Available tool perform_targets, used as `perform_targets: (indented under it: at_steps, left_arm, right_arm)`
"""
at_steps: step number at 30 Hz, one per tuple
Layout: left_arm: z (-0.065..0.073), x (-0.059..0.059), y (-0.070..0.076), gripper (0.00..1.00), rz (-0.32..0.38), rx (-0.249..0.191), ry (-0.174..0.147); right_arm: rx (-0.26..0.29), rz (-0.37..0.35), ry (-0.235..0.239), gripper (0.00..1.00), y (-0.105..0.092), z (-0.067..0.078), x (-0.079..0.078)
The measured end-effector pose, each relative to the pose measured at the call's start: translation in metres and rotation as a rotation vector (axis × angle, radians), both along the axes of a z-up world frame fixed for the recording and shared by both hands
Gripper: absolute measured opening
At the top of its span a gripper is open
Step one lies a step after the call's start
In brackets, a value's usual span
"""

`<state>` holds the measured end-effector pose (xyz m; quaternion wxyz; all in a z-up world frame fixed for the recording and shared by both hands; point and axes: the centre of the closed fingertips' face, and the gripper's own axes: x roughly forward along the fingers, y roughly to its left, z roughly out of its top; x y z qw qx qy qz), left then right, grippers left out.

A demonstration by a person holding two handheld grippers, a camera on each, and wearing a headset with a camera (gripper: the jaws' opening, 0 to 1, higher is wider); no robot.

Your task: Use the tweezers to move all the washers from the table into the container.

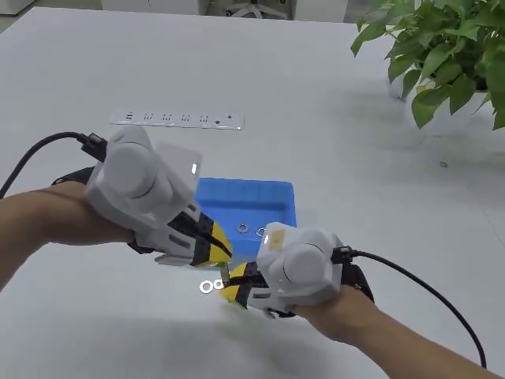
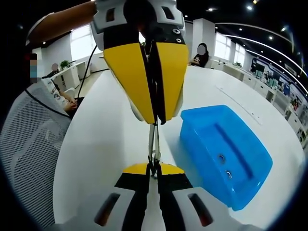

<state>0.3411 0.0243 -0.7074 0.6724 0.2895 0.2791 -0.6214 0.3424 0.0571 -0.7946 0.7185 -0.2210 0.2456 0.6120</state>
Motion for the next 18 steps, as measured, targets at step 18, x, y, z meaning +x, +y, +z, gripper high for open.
perform_targets:
  at_steps: [18]
  left_arm:
    - [-0.0038, -0.0069, 0.0071, 0.06, -0.015, 0.020, 0.004]
  right_arm:
    - [-0.009, 0.022, -0.032, 0.11, 0.0015, -0.0019, -0.0069]
